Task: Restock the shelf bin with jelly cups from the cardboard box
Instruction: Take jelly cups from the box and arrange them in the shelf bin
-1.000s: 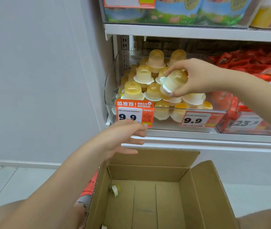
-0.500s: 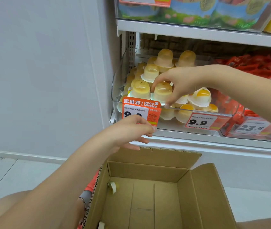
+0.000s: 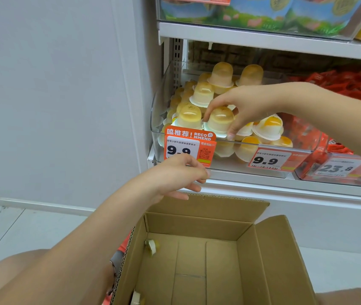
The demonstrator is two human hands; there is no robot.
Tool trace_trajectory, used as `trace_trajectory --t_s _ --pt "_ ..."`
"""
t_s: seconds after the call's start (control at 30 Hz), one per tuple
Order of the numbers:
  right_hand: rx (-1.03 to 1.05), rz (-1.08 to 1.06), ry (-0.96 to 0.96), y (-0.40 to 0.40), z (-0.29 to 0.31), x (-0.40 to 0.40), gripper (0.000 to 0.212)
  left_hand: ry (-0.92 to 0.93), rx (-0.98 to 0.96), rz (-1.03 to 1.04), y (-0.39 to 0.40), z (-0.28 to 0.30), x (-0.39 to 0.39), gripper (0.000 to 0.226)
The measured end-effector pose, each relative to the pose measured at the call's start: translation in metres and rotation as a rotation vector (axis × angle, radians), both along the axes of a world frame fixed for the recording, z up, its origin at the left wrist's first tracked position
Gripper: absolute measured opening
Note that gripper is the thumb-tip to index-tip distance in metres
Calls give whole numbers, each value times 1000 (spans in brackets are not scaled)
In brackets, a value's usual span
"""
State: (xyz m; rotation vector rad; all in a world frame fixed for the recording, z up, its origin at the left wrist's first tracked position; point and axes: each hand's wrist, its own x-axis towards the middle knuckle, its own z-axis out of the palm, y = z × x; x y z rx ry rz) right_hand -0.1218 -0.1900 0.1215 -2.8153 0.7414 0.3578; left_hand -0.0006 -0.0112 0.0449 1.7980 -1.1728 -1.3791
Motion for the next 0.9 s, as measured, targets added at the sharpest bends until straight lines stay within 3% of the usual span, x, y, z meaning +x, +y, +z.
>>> trace_trajectory --t_s 0.33,0.63,0.7,0.8,0.9 --pt "-46 -2 16 -2 -6 7 62 -6 8 -3 1 -2 -2 22" --pt "-33 -94 -128 3 -18 -10 71 -96 24 -39 1 -13 -2 25" --pt "-91 -123 -265 14 -21 -20 74 -158 54 -81 4 -26 1 26" --pt "-280 -38 -618 48 -47 -47 50 -278 174 -198 13 -61 10 27" --pt "-283 54 -680 87 -108 -64 28 -382 288 -274 22 -113 17 20"
